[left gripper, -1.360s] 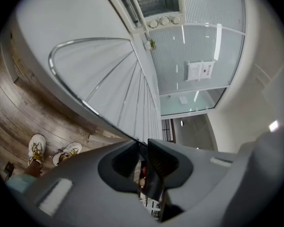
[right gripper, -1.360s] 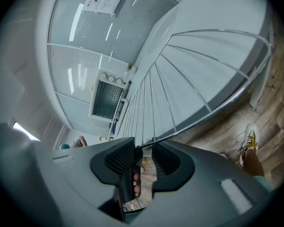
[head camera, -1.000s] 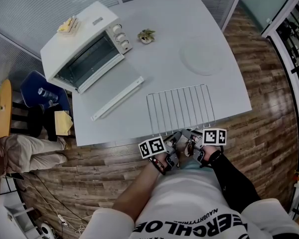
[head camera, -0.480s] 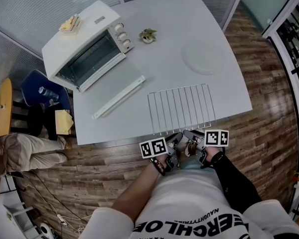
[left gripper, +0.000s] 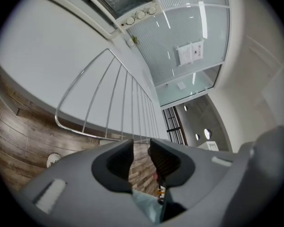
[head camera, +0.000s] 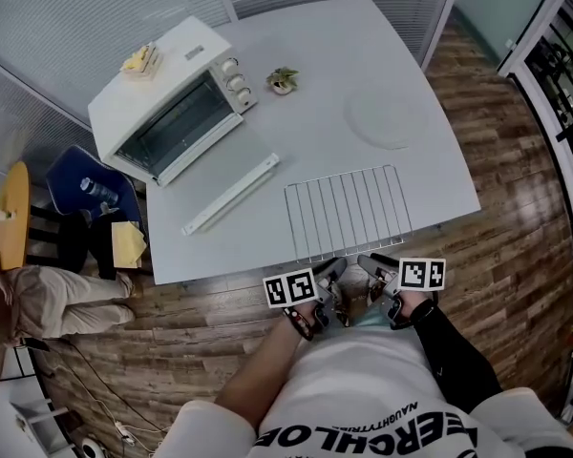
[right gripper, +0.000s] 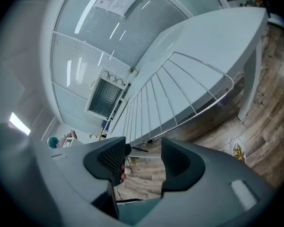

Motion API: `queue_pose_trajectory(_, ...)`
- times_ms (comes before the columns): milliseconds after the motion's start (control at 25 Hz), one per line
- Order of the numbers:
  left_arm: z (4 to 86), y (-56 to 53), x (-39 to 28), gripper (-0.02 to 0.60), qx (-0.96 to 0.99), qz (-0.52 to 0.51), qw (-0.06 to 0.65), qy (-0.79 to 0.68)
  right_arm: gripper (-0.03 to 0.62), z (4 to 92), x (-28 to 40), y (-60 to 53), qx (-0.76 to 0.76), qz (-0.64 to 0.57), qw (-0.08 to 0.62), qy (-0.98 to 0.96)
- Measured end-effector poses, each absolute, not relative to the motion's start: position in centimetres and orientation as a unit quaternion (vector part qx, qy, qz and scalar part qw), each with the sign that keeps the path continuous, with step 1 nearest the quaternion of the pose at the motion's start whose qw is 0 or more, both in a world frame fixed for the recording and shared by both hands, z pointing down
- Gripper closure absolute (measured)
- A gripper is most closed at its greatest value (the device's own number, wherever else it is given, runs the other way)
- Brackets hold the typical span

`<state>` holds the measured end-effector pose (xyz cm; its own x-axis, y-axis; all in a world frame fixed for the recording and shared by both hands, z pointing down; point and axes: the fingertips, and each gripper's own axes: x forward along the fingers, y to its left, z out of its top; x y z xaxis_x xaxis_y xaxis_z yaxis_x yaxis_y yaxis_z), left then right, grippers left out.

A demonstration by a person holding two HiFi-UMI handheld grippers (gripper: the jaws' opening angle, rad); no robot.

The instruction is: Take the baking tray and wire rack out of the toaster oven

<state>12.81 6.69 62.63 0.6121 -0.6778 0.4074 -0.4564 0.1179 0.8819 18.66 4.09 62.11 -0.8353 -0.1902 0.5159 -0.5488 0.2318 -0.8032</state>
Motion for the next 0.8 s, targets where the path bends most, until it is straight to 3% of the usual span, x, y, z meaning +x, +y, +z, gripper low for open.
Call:
queue_pose_trajectory(280,60.1,5.3,11.7,0.468,0.681,-0.08,0.556,-0.47,0.378,59.3,20.0,0.8,0.273,0.452,0.176,-0.831)
queue_pose_trajectory(800,48.7,3.4,13.3,0.466,0.735,-0.004,0.323,-0.597,0.378,48.1,24.1,-1.7,0.277,0.195,0.177,-0.924)
